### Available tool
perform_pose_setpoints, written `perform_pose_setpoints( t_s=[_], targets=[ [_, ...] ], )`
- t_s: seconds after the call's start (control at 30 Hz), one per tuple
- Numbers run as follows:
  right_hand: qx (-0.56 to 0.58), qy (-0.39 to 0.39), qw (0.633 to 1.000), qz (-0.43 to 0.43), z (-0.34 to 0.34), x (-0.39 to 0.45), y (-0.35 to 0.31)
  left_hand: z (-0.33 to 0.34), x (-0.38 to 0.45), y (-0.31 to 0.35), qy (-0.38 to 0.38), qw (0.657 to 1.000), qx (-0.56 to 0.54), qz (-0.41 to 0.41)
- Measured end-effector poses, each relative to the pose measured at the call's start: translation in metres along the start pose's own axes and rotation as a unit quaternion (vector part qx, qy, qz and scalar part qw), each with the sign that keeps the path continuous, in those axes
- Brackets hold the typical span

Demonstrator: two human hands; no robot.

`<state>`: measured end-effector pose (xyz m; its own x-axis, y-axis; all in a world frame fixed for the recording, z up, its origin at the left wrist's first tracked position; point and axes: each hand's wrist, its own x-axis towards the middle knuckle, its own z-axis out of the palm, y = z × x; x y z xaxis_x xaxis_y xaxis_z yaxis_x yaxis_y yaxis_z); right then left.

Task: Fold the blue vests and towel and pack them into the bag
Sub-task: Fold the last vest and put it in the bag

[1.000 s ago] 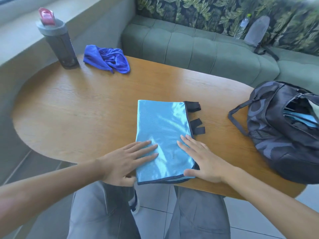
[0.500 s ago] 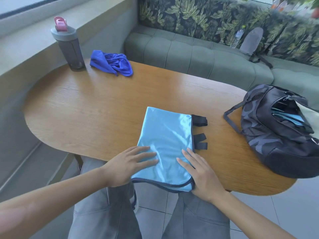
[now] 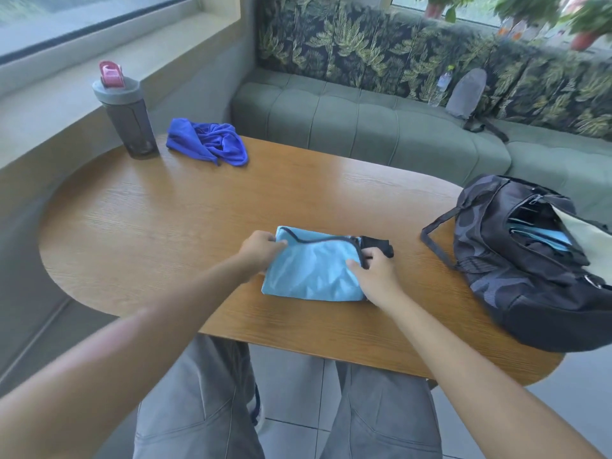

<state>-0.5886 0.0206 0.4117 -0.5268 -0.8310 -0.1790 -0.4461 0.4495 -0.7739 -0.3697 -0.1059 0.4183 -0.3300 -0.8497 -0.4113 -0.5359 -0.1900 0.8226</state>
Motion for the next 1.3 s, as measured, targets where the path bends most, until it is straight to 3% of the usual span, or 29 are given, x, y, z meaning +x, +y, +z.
perform_pose_setpoints(
  t_s=[0.1,0.3,0.53,0.67,0.77,0.87,0.97,1.03,1.1,1.13,1.2,1.3],
  targets=[
    [-0.025,0.043,0.998,-0.026,0.005,-0.001,0.009,0.014,0.007,-0.012,0.089,0.991,0.096,0.023],
    [-0.085,0.099,0.984,-0.118,0.008,0.001,0.01,0.026,0.01,-0.013,0.162,0.967,0.163,0.113],
    [-0.164,0.069,0.98,-0.087,0.013,0.01,0.015,0.034,0.021,-0.021,0.199,0.926,0.302,0.112],
    [-0.133,0.055,0.987,-0.07,0.013,0.008,0.018,0.033,0.016,-0.02,0.215,0.923,0.299,0.108],
    [-0.08,0.05,0.994,-0.048,0.013,0.005,0.021,0.029,0.014,-0.022,0.241,0.891,0.328,0.2],
    [-0.064,0.043,0.996,-0.048,0.012,-0.004,0.022,0.029,0.022,-0.025,0.162,0.835,0.388,0.355],
    [-0.094,0.045,0.992,-0.066,0.006,-0.021,0.014,0.035,0.029,-0.029,0.034,0.823,0.435,0.365],
    [-0.231,0.052,0.96,-0.151,0.002,-0.033,0.012,0.039,0.032,-0.034,-0.002,0.811,0.474,0.342],
    [-0.362,-0.003,0.897,-0.253,0.005,-0.045,0.014,0.039,0.032,-0.038,-0.013,0.807,0.489,0.331],
    [-0.411,-0.039,0.869,-0.274,0.009,-0.05,0.017,0.039,0.032,-0.039,-0.013,0.804,0.494,0.331],
    [-0.48,-0.043,0.822,-0.303,0.02,-0.05,0.025,0.039,0.032,-0.038,-0.01,0.799,0.501,0.332],
    [-0.53,0.006,0.798,-0.286,0.025,-0.031,0.03,0.038,0.031,-0.038,-0.007,0.795,0.511,0.326]
  ],
)
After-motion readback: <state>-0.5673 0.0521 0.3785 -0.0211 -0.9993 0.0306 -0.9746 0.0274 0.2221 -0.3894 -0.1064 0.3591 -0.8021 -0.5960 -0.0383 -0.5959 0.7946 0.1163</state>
